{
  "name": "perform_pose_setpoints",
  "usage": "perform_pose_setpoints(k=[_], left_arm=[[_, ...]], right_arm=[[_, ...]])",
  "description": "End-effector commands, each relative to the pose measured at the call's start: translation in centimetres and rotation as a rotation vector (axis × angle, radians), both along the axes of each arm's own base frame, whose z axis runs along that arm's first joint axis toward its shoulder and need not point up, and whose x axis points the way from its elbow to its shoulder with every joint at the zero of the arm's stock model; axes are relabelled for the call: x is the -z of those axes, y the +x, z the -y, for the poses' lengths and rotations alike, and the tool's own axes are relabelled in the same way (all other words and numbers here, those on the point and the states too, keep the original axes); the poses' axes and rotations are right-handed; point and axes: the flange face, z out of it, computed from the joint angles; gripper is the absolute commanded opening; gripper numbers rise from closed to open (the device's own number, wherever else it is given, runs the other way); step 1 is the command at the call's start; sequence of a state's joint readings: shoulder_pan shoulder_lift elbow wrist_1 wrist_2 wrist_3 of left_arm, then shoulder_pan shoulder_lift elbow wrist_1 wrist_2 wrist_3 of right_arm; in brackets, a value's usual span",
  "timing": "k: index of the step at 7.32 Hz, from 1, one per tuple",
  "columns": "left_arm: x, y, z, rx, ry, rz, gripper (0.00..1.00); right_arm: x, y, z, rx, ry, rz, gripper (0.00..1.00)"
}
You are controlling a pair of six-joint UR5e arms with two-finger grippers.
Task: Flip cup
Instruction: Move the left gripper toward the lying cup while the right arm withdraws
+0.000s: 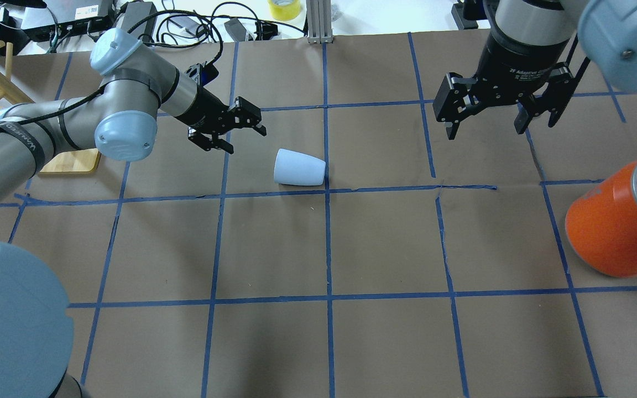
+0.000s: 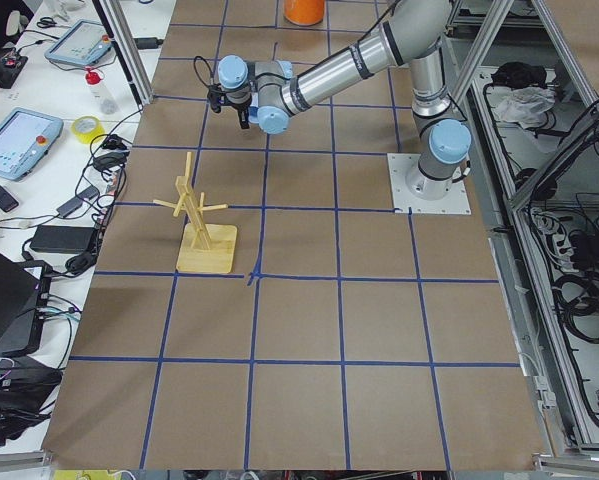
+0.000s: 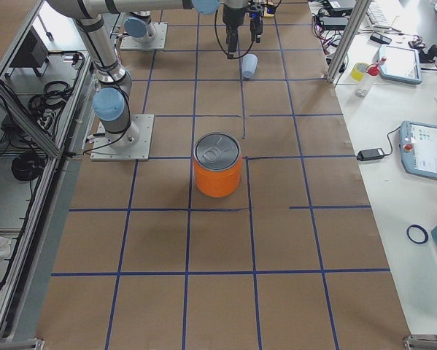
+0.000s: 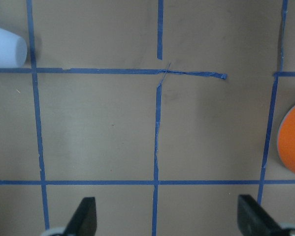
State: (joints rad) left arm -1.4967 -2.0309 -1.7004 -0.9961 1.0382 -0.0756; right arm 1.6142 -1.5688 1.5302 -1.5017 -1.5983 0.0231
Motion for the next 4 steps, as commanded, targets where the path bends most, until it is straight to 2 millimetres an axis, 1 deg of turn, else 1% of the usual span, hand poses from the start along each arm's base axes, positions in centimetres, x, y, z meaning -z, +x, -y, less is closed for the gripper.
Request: perform_pose_setpoints(k=[1,2,3,4], left_arm=[[2.3,-0.9,0.2,-0.001,0.034,-0.096,1.0],[2.8,-1.5,0.3,-0.002,0.038,-0.175,1.0],[3.5,-1.7,0.1,-0.005,0.054,-0.183,1.0],[3.9,-1.7,-0.1,-0.003,0.058,-0.185,1.0]], right_arm=[[0.0,0.1,0.6,0.014,-0.064,0.009,0.99],[0.6,-0.1,0.3,0.026,-0.06,0.016,1.0],[0.2,-0.1,-0.5,0.051,-0.073,0.023,0.98],[0.5,-0.1,-0.6,0.057,-0.077,0.023,0.96]])
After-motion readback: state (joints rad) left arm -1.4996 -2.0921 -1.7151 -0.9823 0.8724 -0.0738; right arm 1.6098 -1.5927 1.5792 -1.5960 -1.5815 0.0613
